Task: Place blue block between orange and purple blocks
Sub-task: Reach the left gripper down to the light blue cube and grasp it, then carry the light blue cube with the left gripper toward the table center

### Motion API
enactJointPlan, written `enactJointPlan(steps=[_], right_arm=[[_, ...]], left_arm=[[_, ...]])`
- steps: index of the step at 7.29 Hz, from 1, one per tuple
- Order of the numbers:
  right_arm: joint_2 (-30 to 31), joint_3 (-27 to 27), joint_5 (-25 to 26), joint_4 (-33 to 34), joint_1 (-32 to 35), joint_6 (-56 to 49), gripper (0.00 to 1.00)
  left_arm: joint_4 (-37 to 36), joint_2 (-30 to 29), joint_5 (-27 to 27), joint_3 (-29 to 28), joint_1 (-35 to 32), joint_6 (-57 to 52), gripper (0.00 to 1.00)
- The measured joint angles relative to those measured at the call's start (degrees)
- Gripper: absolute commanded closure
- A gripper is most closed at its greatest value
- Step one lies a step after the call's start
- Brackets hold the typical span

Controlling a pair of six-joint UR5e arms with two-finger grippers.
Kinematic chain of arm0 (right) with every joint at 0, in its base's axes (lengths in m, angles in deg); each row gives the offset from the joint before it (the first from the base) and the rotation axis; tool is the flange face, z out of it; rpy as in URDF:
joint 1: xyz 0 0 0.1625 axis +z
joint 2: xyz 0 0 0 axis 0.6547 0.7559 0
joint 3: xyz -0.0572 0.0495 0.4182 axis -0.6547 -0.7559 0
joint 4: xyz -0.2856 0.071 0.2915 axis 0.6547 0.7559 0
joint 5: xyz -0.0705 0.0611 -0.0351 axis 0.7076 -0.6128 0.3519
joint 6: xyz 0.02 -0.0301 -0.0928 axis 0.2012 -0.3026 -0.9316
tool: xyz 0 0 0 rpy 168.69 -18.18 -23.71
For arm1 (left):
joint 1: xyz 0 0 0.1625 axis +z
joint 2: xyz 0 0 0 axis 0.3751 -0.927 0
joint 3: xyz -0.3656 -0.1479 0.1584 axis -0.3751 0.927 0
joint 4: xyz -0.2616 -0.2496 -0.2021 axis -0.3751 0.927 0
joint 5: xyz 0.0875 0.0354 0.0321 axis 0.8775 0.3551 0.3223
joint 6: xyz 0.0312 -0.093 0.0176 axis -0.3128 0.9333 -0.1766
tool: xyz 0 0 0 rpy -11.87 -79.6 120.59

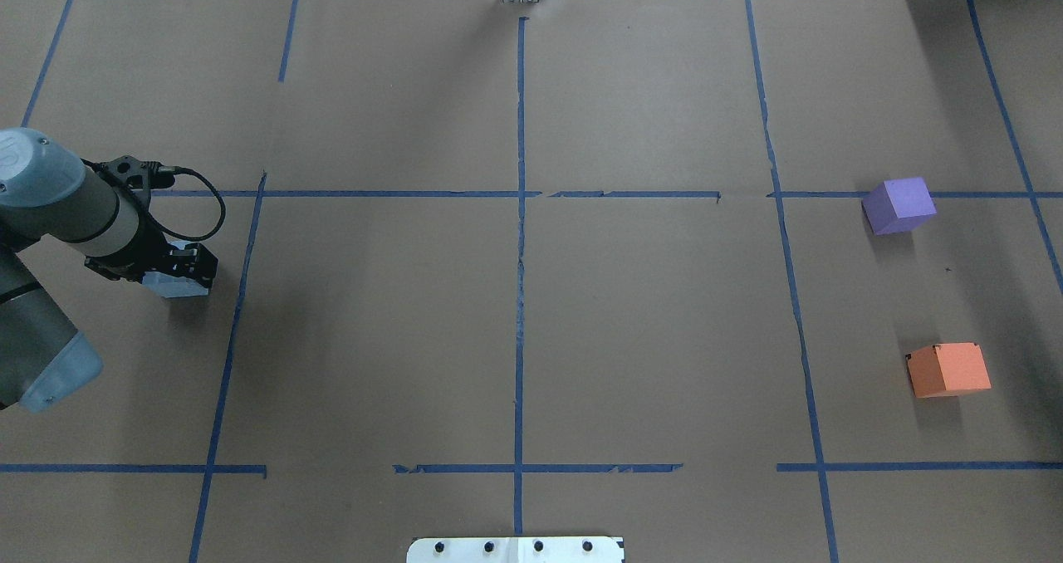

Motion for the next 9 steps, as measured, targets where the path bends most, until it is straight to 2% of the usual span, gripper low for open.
enactJointPlan(steps=[2,3,6,8,9], right_arm=[[0.0,0.1,0.0,0.0,0.0,0.0,0.0],[0.0,0.1,0.0,0.0,0.0,0.0,0.0],[0.0,0.2,0.0,0.0,0.0,0.1,0.0],[0.0,0.2,0.0,0.0,0.0,0.2,0.0],[0.0,0.2,0.0,0.0,0.0,0.2,0.0]], left_arm=[[-0.5,-2.0,-0.2,0.9,-0.1,0.2,0.77],[-1.3,-4.9,-0.2,1.0,-0.2,0.4,0.74],[-10.3,-20.2,0.3,-0.4,3.1,1.4,0.71],[-14.4,-30.6,5.5,-4.8,9.9,8.8,0.71],[-14.7,-36.5,8.8,-9.6,13.0,12.7,0.69]])
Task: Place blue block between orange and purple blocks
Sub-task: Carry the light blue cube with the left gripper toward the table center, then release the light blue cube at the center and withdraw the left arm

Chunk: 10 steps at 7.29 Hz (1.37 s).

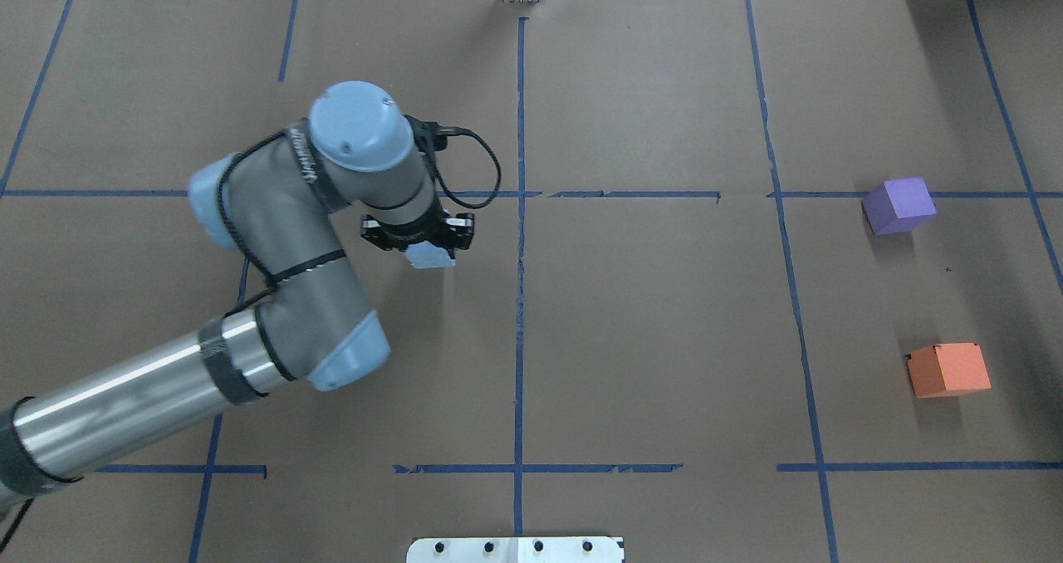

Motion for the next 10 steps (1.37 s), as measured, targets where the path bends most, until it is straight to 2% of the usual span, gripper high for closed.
enactJointPlan(steps=[1,2,5,7,9,10], right_arm=[[0.0,0.0,0.0,0.0,0.0,0.0,0.0],[0.0,0.0,0.0,0.0,0.0,0.0,0.0],[0.0,-0.1,0.0,0.0,0.0,0.0,0.0],[-0.1,-0.1,0.0,0.0,0.0,0.1,0.0],[-0.4,-0.2,0.0,0.0,0.0,0.1,0.0],[-0.5,-0.2,0.0,0.0,-0.1,0.2,0.0]], left_arm=[[0.0,-4.9,1.9,-4.5,2.2,2.6,0.27],[0.3,-7.9,3.2,-7.7,3.8,4.1,0.0],[0.7,-9.6,5.2,-9.7,5.1,7.4,0.0],[-0.1,-9.2,4.8,-7.6,3.3,7.6,0.0],[-2.1,-4.4,-0.8,-1.3,-3.3,3.5,0.0],[-2.6,0.6,-4.8,2.6,-8.1,-2.3,0.0]])
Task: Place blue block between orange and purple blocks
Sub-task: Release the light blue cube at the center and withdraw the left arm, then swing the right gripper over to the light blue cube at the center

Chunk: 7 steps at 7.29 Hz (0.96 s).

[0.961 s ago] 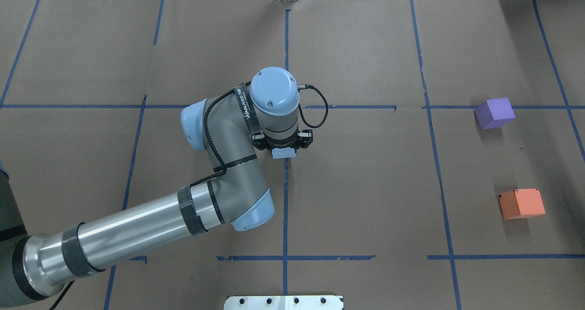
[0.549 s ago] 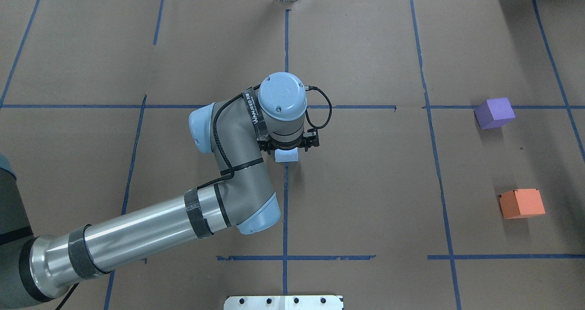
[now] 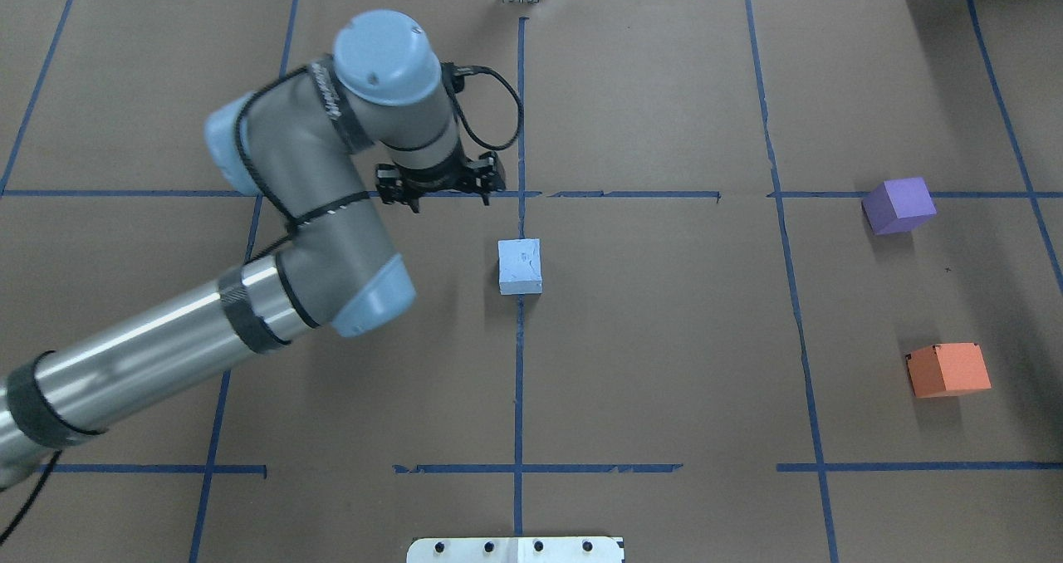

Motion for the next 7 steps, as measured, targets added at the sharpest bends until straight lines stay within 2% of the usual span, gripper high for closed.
enactJointPlan(steps=[2,4,5,7], right_arm=[[-0.7,1.1,-0.2,-0.1,-0.8,3.4,0.0],[-2.3,4.8,-0.2,-0.1,-4.4,11.6,0.0],[-3.8,7.3,-0.2,0.0,-7.3,17.4,0.0],[-7.9,11.0,-0.3,0.8,-13.3,28.0,0.0]], left_arm=[[-0.2,12.6,-7.6,5.6,-12.3,-18.5,0.0],[-0.6,23.2,-13.5,6.2,-25.9,-41.3,0.0],[-1.7,28.0,-14.7,5.6,-31.9,-51.4,0.0],[-3.5,35.5,-15.4,4.5,-40.9,-64.8,0.0]])
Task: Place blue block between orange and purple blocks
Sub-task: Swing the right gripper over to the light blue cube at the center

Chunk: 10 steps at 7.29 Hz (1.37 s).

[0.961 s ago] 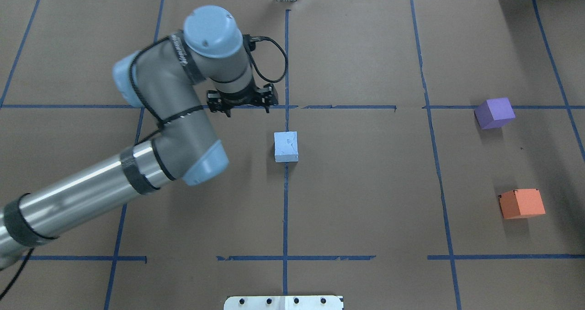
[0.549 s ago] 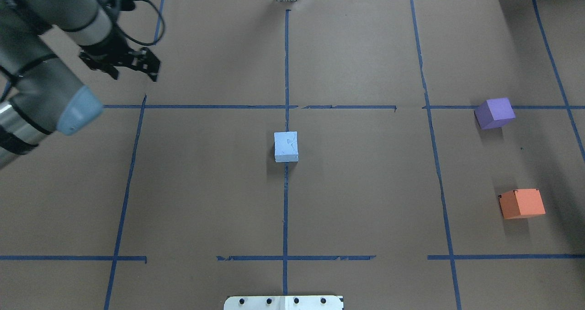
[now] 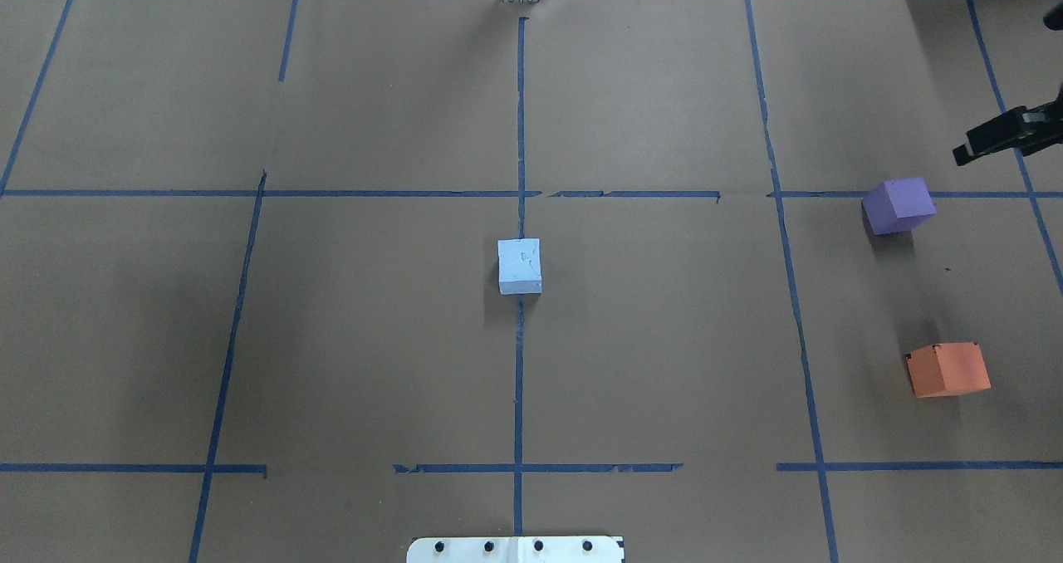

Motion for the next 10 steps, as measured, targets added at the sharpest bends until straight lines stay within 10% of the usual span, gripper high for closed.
enactJointPlan(steps=[5,10], right_arm=[[-19.5,3.9,8.1,13.7,-21.1,24.4,0.0],[-42.2,-14.9,21.0,15.1,-35.9,40.2,0.0]], left_arm=[[-0.3,7.5,-7.4,0.5,-6.7,-5.9,0.0],[-0.1,7.5,-7.7,0.5,-6.8,-5.8,0.0]])
